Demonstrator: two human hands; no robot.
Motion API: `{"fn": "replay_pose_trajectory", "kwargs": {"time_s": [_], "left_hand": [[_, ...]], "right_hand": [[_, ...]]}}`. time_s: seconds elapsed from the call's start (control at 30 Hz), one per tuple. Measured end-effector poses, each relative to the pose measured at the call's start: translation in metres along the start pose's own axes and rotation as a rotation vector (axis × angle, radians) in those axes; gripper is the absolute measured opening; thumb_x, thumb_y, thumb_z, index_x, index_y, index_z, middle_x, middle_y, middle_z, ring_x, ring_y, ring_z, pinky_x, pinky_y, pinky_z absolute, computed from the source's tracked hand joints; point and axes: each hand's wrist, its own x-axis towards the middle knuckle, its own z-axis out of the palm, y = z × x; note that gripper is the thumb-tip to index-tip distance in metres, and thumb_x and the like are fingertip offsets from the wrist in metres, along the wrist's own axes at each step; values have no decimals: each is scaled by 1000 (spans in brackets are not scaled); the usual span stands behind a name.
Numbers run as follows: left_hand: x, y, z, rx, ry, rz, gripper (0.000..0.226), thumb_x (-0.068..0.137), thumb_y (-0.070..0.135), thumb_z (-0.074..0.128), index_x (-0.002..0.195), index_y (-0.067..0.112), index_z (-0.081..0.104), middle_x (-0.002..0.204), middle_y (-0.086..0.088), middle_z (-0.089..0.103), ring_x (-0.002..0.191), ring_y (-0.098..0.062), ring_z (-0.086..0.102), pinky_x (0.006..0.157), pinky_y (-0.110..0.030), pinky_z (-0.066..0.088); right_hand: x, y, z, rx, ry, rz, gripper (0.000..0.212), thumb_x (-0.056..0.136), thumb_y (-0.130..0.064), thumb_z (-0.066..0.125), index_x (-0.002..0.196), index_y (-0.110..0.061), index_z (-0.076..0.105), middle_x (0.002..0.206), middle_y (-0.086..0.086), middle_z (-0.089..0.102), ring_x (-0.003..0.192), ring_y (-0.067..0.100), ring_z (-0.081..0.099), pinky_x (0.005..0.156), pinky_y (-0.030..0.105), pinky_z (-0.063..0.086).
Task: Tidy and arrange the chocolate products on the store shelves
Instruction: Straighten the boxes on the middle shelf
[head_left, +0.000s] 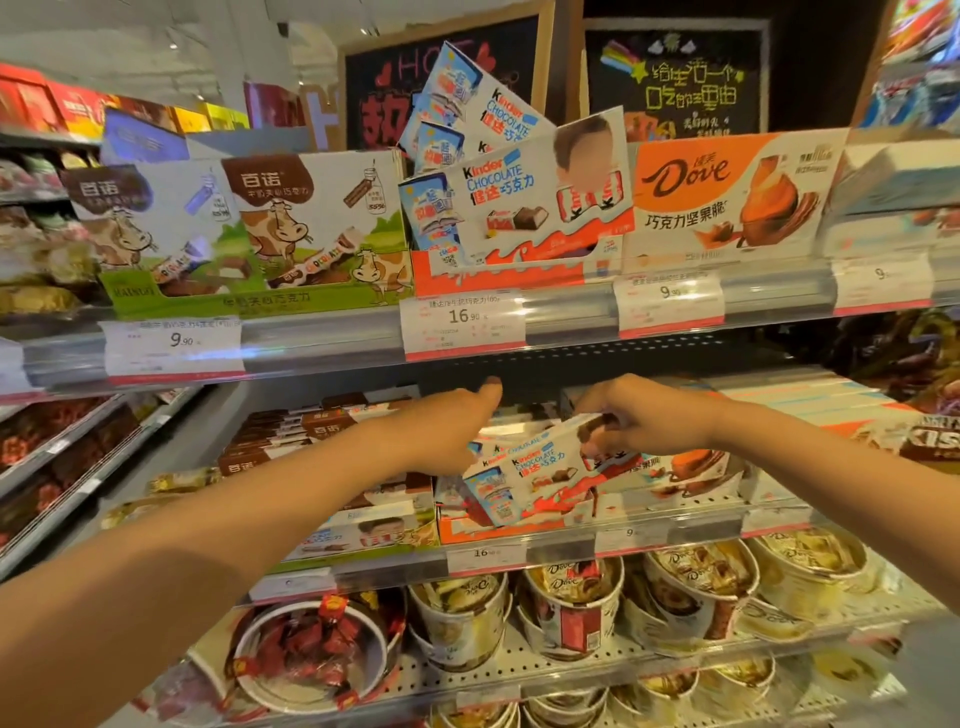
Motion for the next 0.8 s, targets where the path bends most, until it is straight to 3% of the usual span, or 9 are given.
{"fn": "replay_pose_trajectory", "kwargs": {"time_s": [0.13, 0.3, 0.43, 0.53, 0.67, 0.8], "left_hand": [[14, -2, 1, 94, -62, 4, 5, 83, 11, 59, 86, 9, 57, 86, -12, 61, 66, -19, 54, 54, -32, 41], [21, -7, 1, -17, -8, -63, 5, 82, 13, 61, 82, 9, 58, 88, -9, 61, 68, -19, 53, 53, -26, 36], [24, -13, 1, -14, -10, -70, 30, 84, 11, 60, 66, 21, 39, 80, 0, 44, 65, -13, 39, 53, -22, 29], [27, -13, 1, 7, -67, -110, 26, 82, 8, 62, 71, 19, 41, 88, -4, 48, 68, -13, 40, 53, -18, 30], [28, -11, 2, 92, -185, -112, 9, 87, 6, 55, 80, 10, 54, 76, -4, 50, 61, -12, 43, 53, -19, 35], [22, -16, -6, 29, -130, -34, 23, 91, 16, 53, 114, 15, 58, 110, -2, 57, 91, -18, 57, 77, -28, 49]], "right_hand": [[4, -1, -2, -21, -5, -13, 13, 86, -22, 65, 95, -13, 66, 92, -5, 62, 79, 6, 59, 63, 17, 45], [3, 2, -3, -14, -18, 7, 14, 87, -23, 63, 93, -10, 66, 94, 2, 64, 83, 16, 61, 73, 36, 52], [2, 0, -5, 40, -18, 14, 15, 87, -21, 62, 97, -10, 66, 96, 2, 65, 86, 15, 62, 74, 32, 53], [5, -2, -3, 40, -23, 23, 11, 88, -21, 62, 92, -12, 64, 96, 3, 65, 87, 16, 62, 76, 34, 54], [13, -9, 8, 20, -49, 14, 10, 89, -22, 61, 92, -14, 63, 96, 4, 64, 86, 18, 61, 75, 35, 52], [25, -13, 19, 0, 11, 29, 17, 89, -24, 59, 100, -11, 63, 99, 0, 60, 87, 15, 58, 75, 31, 51]]}}
